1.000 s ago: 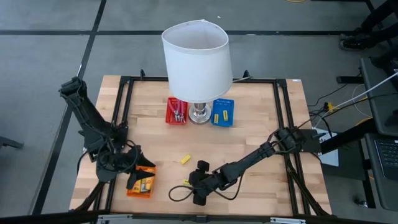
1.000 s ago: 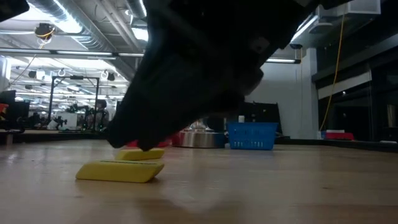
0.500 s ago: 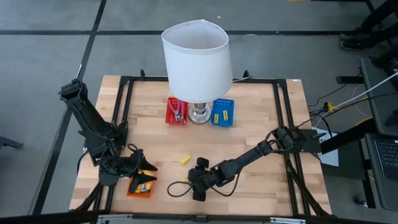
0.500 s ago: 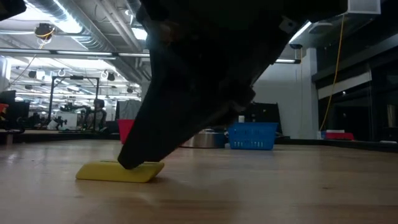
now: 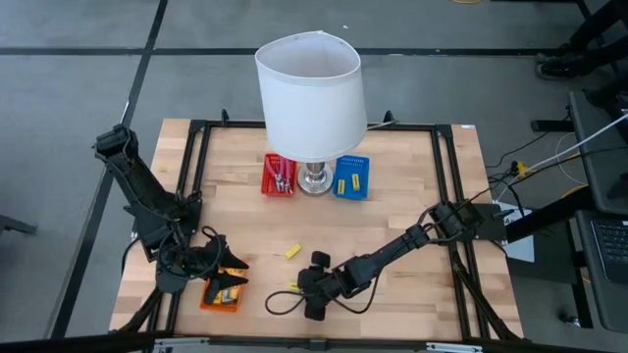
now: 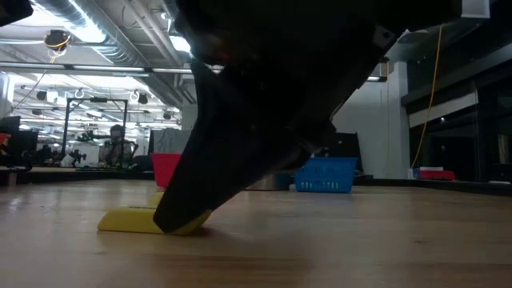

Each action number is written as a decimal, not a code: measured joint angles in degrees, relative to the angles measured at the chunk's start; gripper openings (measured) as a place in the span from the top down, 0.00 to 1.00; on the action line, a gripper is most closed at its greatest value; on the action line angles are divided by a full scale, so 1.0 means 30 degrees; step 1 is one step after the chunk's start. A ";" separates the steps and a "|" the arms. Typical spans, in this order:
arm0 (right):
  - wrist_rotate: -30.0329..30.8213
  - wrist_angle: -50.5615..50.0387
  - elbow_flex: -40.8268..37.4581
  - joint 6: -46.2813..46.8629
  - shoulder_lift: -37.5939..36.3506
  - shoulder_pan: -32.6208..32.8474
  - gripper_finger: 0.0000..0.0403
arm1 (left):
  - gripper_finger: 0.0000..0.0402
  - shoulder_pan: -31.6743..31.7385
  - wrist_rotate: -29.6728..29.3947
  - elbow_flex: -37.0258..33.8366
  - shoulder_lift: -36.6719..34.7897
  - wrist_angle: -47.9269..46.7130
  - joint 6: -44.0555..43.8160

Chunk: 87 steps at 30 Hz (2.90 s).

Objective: Pick & Place School Supplies
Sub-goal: Put the yellow eraser into the blue basket

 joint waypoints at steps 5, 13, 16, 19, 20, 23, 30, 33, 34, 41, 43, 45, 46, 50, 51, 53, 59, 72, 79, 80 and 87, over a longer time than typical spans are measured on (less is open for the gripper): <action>0.0288 -0.0150 0.0000 0.0558 0.0011 -0.0029 0.75 | 0.50 0.0000 -0.0001 0.0000 0.0000 0.0037 -0.0050; 0.2881 -0.0524 -0.0021 0.3824 -0.0018 -0.0007 0.84 | 0.50 0.0000 -0.0739 0.0000 0.0000 0.0044 -0.0299; 0.4360 -0.1789 -0.0073 0.5070 -0.0239 -0.0061 0.83 | 0.50 0.0000 -0.1029 0.0000 0.0000 0.0044 -0.0340; 0.5864 -0.4229 -0.0109 0.6221 -0.0810 -0.0142 0.82 | 0.50 0.0000 -0.1433 0.0000 0.0000 0.0044 -0.0360; 0.6350 -0.5092 -0.0108 0.6604 -0.1119 -0.0199 0.82 | 0.50 0.0000 -0.1546 0.0000 0.0000 0.0044 -0.0381; 0.7735 -0.8116 -0.0087 0.7560 -0.2121 -0.0507 0.82 | 0.50 0.0026 -0.1903 0.0000 0.0000 0.0052 -0.0372; 1.0261 -1.3032 -0.0060 0.7044 -0.4306 -0.1850 0.82 | 0.50 0.0022 -0.2739 0.0000 0.0000 0.0050 -0.0364; 1.0905 -1.5490 -0.0066 0.6983 -0.4602 -0.2753 0.82 | 0.50 0.0022 -0.3039 0.0000 0.0000 0.0052 -0.0364; 1.1074 -1.6282 -0.0066 0.6983 -0.4674 -0.3137 0.82 | 0.50 0.0022 -0.3129 0.0000 0.0000 0.0052 -0.0364; 1.2203 -1.7948 -0.0673 0.5238 -0.4716 -0.5589 0.82 | 0.50 0.0022 -0.3203 0.0000 0.0000 0.0052 -0.0490; 1.2201 -1.7865 -0.1157 0.5009 -0.4880 -0.6270 0.82 | 0.50 0.0022 -0.3221 0.0000 0.0000 0.0051 -0.0531; 1.2142 -1.7797 -0.1842 0.4961 -0.5317 -0.6878 0.82 | 0.50 0.0022 -0.3227 0.0000 0.0000 0.0052 -0.0580; 1.2076 -1.7761 -0.2208 0.4959 -0.5685 -0.7164 0.82 | 0.50 0.0022 -0.3228 0.0000 0.0000 0.0044 -0.0663; 1.1385 -1.6397 -0.3960 0.4625 -0.7928 -0.8022 0.82 | 0.50 0.0022 -0.3298 0.0000 0.0000 0.0043 -0.0678; 1.1013 -1.5751 -0.4401 0.4318 -0.8572 -0.8240 0.82 | 0.50 0.0022 -0.3300 0.0000 0.0000 0.0023 -0.0678; 1.0161 -1.4657 -0.5208 0.3487 -0.9794 -0.8640 0.82 | 0.50 0.0022 -0.3315 0.0000 0.0000 -0.0116 -0.0678; 0.7550 -1.2455 -0.6683 0.1675 -1.2274 -0.9386 0.80 | 0.50 0.0022 -0.3454 0.0000 0.0000 -0.0240 -0.0714; 0.5842 -1.0638 -0.7278 0.1009 -1.3081 -0.9941 0.48 | 0.50 0.0022 -0.4036 0.0000 0.0000 -0.0240 -0.1005; 0.0227 -0.3806 -0.7278 0.0297 -1.2747 -0.7710 0.47 | 0.50 0.0022 -0.4036 0.0000 0.0000 -0.0260 -0.0911; -0.0699 -0.2393 -0.7278 0.0049 -1.2509 -0.7161 0.47 | 0.50 0.0022 -0.4036 0.0005 0.0000 -0.0294 -0.0889; -0.3799 0.4052 -0.7271 -0.1835 -0.9691 -0.3369 0.50 | 0.50 0.0022 -0.4036 0.0015 0.0000 -0.1178 -0.1756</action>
